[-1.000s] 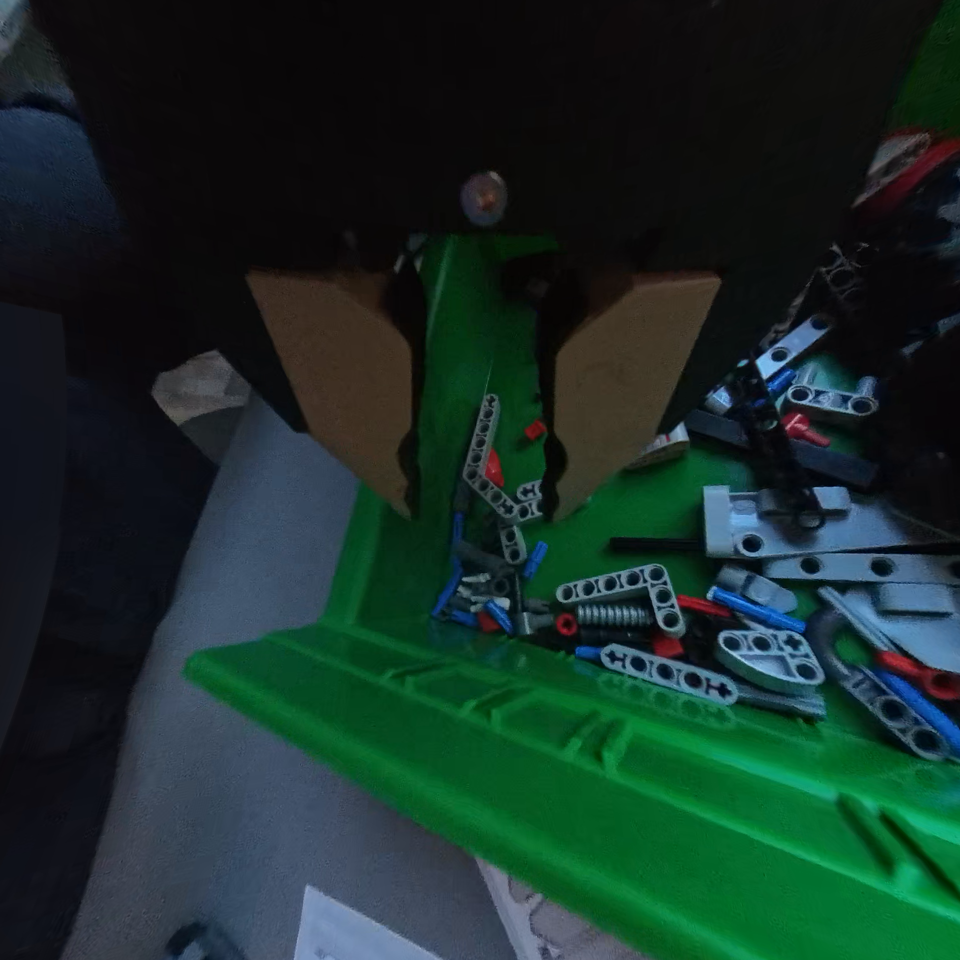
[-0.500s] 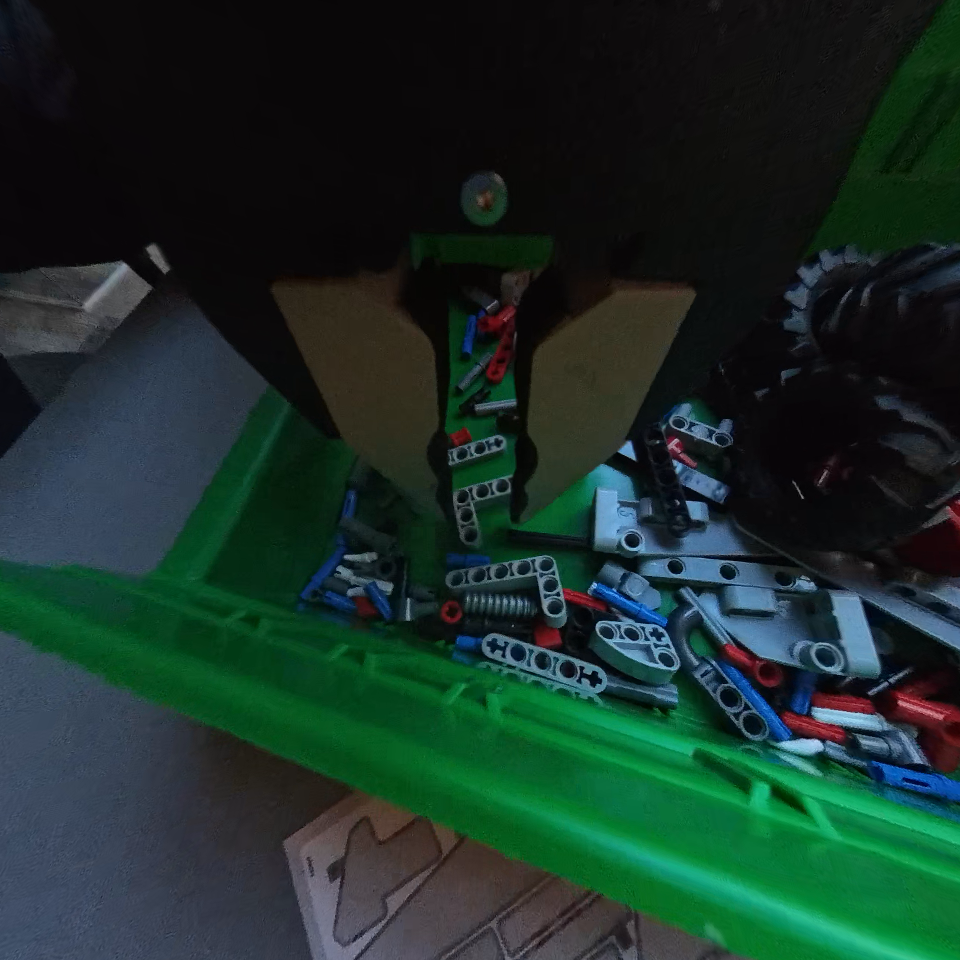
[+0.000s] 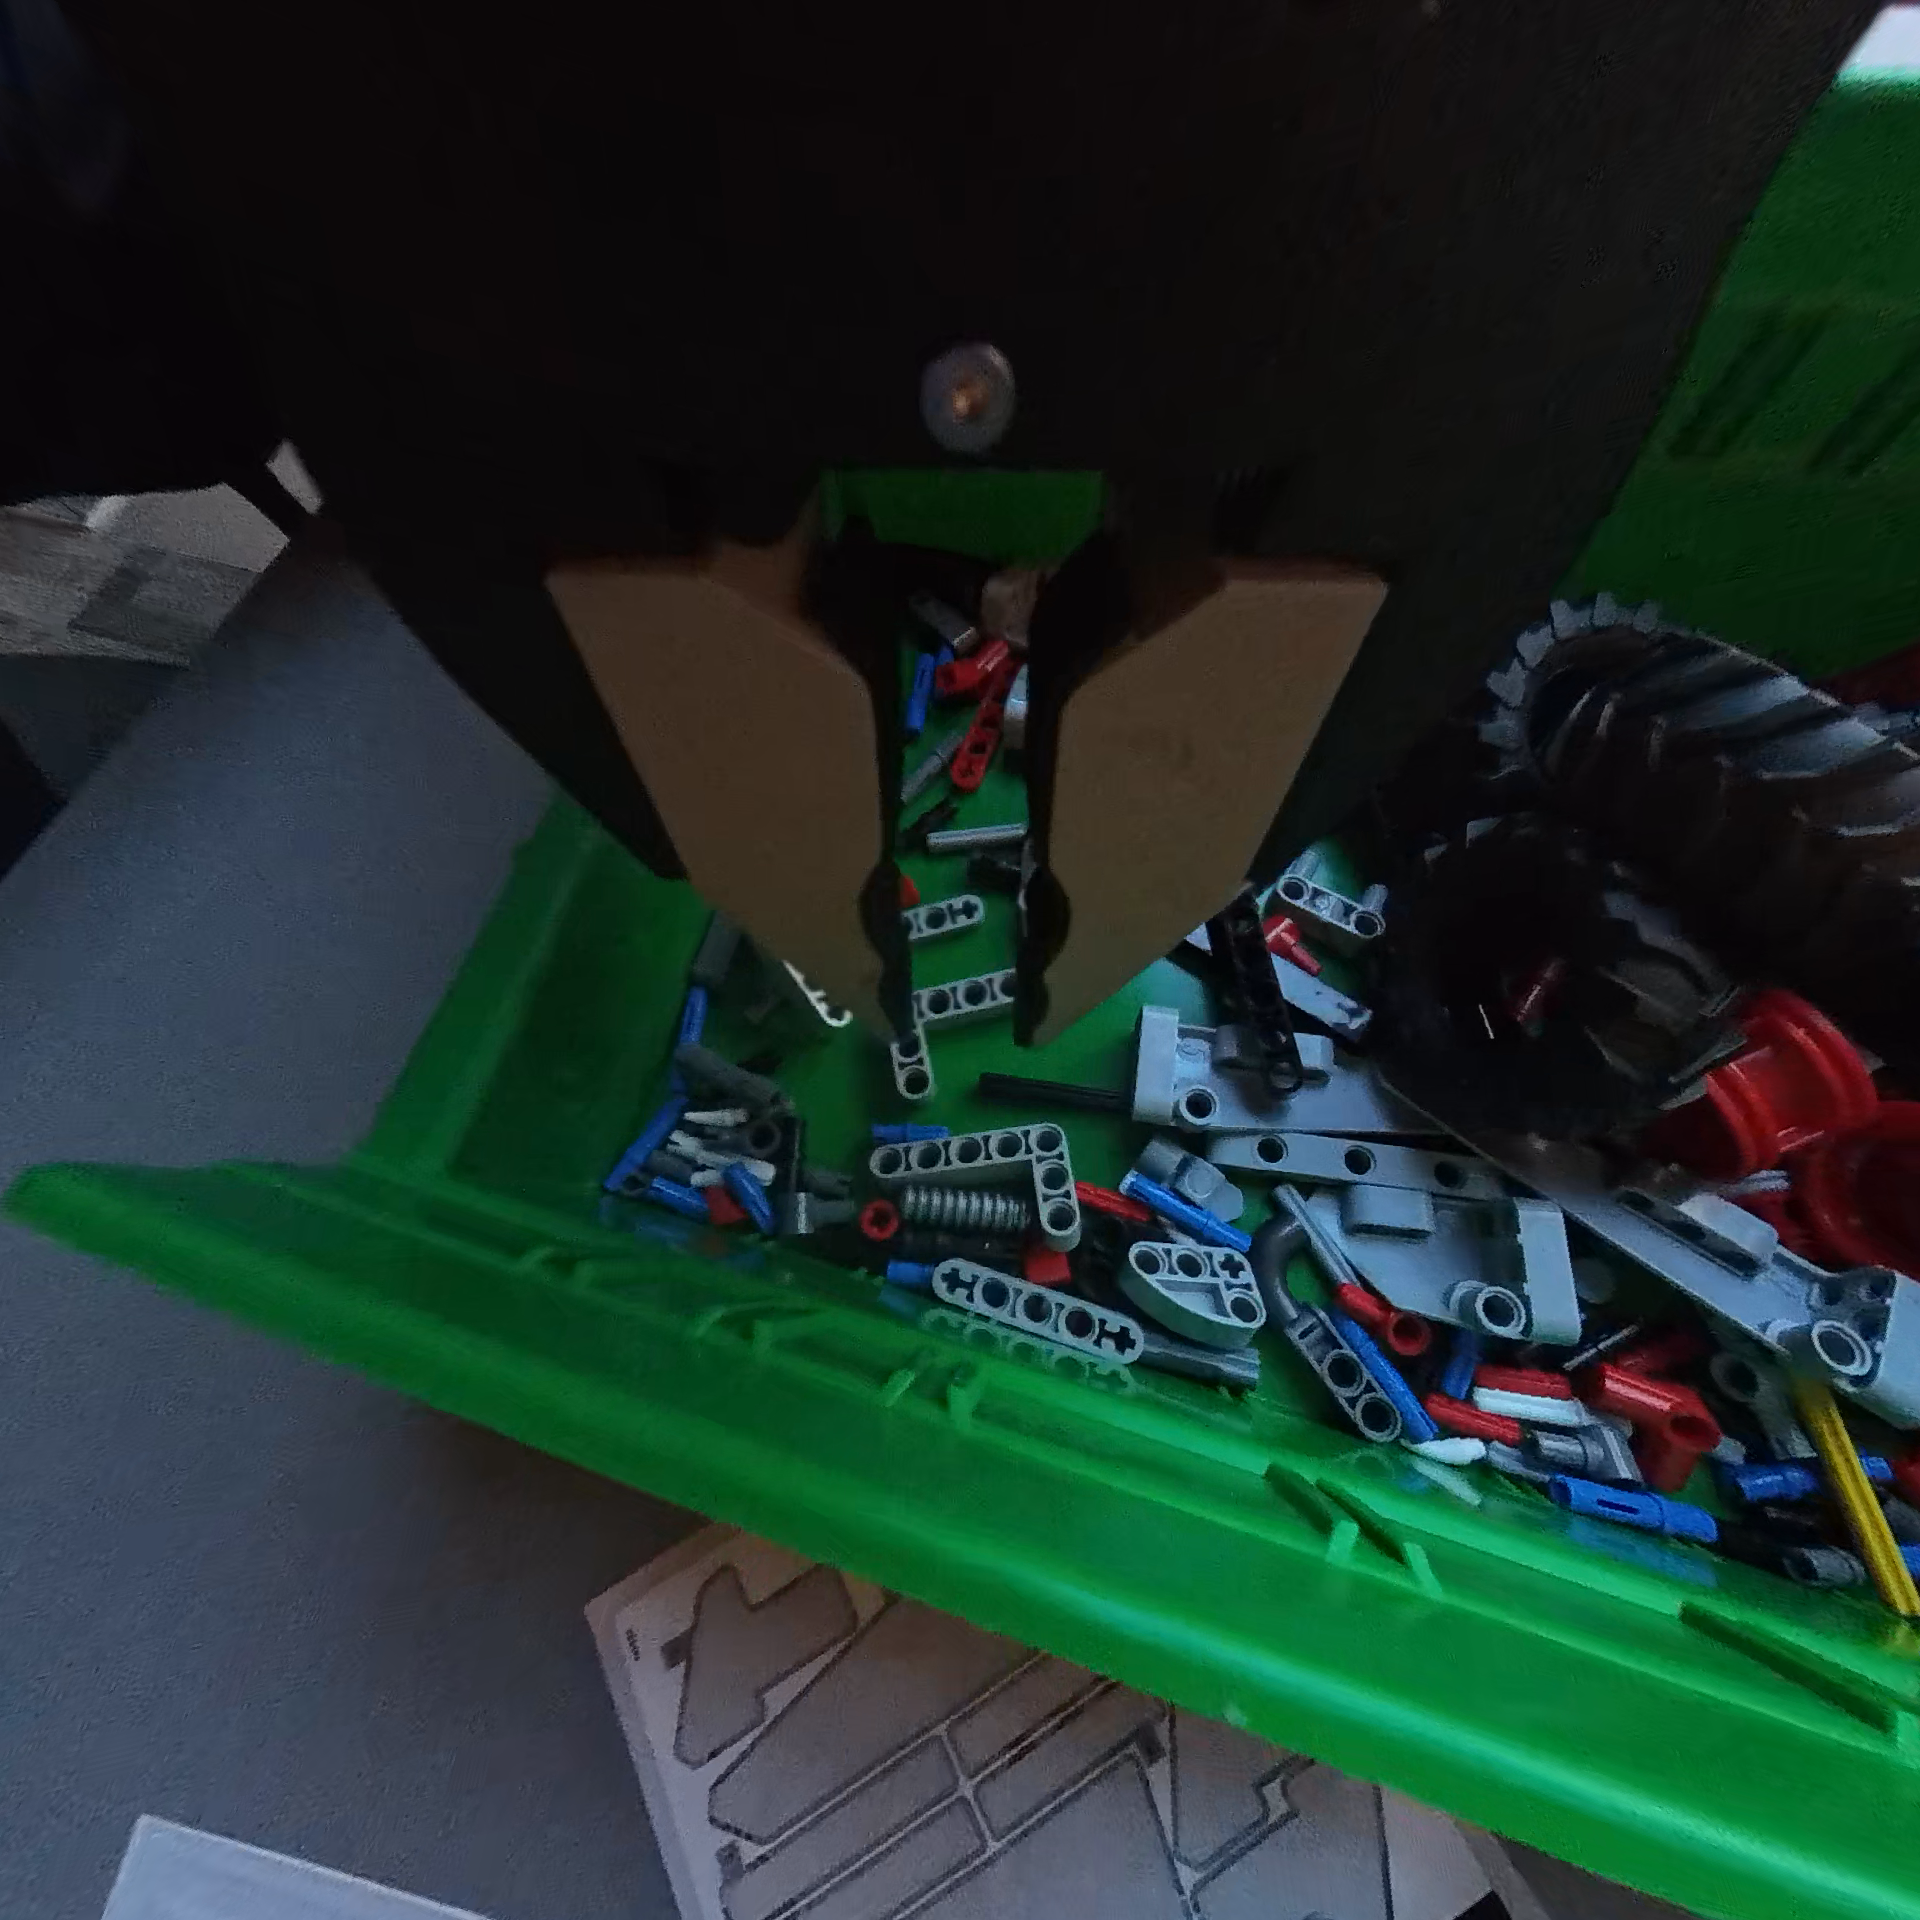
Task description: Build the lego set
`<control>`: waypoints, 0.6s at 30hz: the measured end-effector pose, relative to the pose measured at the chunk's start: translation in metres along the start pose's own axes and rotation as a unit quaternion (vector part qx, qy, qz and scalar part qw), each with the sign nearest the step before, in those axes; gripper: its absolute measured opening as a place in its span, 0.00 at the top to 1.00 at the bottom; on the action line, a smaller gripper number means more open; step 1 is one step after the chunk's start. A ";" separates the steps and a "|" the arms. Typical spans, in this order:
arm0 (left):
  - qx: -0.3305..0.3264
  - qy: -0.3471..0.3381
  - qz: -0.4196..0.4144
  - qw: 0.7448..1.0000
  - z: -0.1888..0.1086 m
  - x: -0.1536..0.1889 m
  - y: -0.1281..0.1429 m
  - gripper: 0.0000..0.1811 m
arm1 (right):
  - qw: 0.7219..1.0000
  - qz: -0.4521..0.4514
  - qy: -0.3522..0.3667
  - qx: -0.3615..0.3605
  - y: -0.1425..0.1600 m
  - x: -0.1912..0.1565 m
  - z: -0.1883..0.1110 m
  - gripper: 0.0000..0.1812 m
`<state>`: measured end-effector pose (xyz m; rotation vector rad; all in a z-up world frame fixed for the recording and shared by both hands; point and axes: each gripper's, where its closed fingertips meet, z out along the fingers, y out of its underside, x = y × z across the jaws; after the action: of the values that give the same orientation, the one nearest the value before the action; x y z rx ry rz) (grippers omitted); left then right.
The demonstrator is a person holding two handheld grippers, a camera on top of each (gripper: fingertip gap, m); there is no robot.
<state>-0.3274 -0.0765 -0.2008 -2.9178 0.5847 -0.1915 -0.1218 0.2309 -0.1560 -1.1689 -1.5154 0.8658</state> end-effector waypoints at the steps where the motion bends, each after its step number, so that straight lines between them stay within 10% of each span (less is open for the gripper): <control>1: -0.002 -0.001 -0.001 1.000 0.001 -0.001 0.001 0.90 | 1.000 0.000 0.000 0.001 0.000 0.000 0.000 1.00; 10: 0.016 -0.028 -0.019 0.999 -0.021 -0.003 0.006 0.91 | 1.000 0.004 -0.006 0.009 -0.003 -0.002 0.001 1.00; 18: 0.039 0.016 -0.036 0.998 -0.025 0.065 0.032 0.92 | 1.000 0.010 -0.005 0.026 -0.008 -0.002 0.000 1.00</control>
<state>-0.2839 -0.1343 -0.1757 -2.8672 0.4676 -0.2630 -0.1235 0.2265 -0.1489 -1.1462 -1.4822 0.9199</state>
